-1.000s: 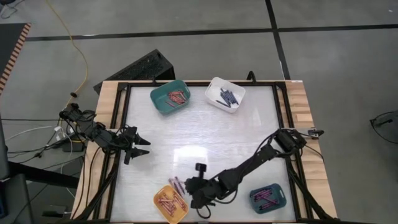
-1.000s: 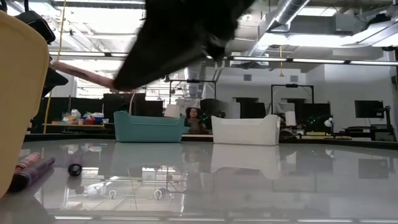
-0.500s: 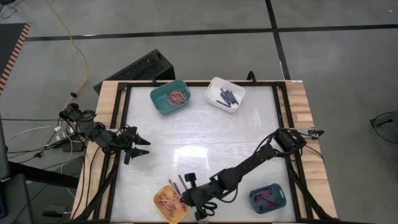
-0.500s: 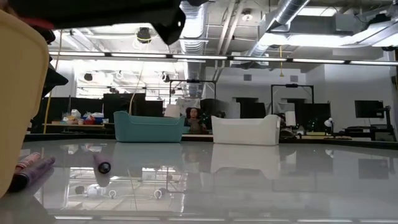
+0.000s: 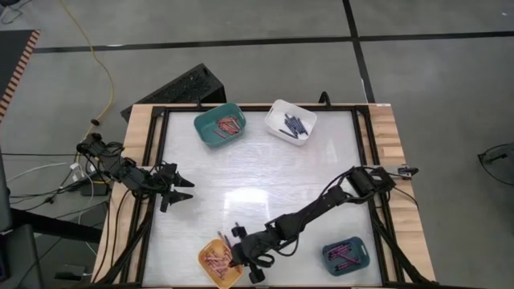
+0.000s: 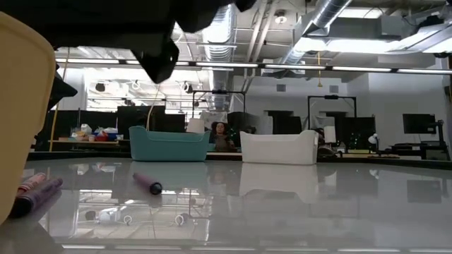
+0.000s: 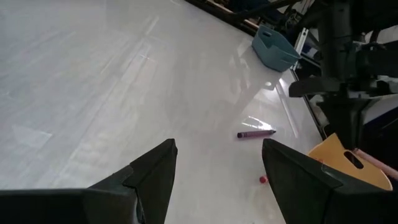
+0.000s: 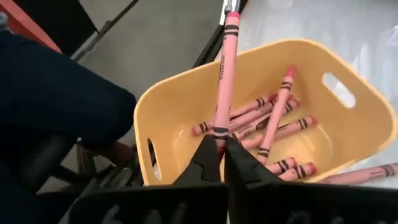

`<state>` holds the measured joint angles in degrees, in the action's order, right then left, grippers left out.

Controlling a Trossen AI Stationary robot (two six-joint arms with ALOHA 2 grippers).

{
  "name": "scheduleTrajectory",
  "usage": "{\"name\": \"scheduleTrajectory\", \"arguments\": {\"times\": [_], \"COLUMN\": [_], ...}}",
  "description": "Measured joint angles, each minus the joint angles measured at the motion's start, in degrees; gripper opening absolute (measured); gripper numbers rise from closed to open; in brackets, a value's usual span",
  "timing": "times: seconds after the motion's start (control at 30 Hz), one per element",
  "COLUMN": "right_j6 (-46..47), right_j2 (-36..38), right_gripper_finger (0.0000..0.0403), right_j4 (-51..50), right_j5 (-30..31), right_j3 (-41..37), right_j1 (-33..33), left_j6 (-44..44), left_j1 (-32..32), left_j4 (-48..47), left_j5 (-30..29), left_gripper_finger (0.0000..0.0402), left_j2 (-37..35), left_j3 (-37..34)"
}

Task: Sort crayons
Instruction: Put the pink crayon into the yellow bin, then adjust the crayons

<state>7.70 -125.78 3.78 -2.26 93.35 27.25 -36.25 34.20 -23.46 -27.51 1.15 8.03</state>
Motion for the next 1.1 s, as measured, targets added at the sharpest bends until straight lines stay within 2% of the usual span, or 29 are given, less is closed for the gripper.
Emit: {"name": "scheduleTrajectory", "arguments": {"times": [0.27, 0.6, 0.77, 0.93, 1.1], "right_j6": [1.47, 2.24, 1.93, -0.47, -1.83], "right_j2": [-0.2, -0.2, 0.35, 2.72, 3.06], "right_gripper_finger": [0.0017, 0.0066, 0.0071, 0.007, 0.007], "right_j4": [-0.1, -0.31, -0.5, -0.92, -0.32], "right_j5": [-0.72, -0.65, -0.33, 4.86, 13.56], "right_j3": [0.01, 0.01, 0.01, 0.01, 0.01], "right_j1": [-0.23, -0.81, -1.12, -2.87, -6.35], "left_j6": [0.0, 0.0, 0.0, 0.0, 0.0], "left_j1": [0.0, 0.0, 0.0, 0.0, 0.0], "left_j4": [0.02, 0.02, 0.02, 0.02, 0.02], "left_j5": [0.11, 0.11, 0.13, 0.13, 0.15], "left_gripper_finger": [0.0228, 0.0228, 0.0228, 0.0228, 0.0228], "left_j2": [-0.03, -0.03, -0.03, -0.03, -0.03], "left_j3": [0.01, 0.02, 0.0, 0.01, 0.02]}}
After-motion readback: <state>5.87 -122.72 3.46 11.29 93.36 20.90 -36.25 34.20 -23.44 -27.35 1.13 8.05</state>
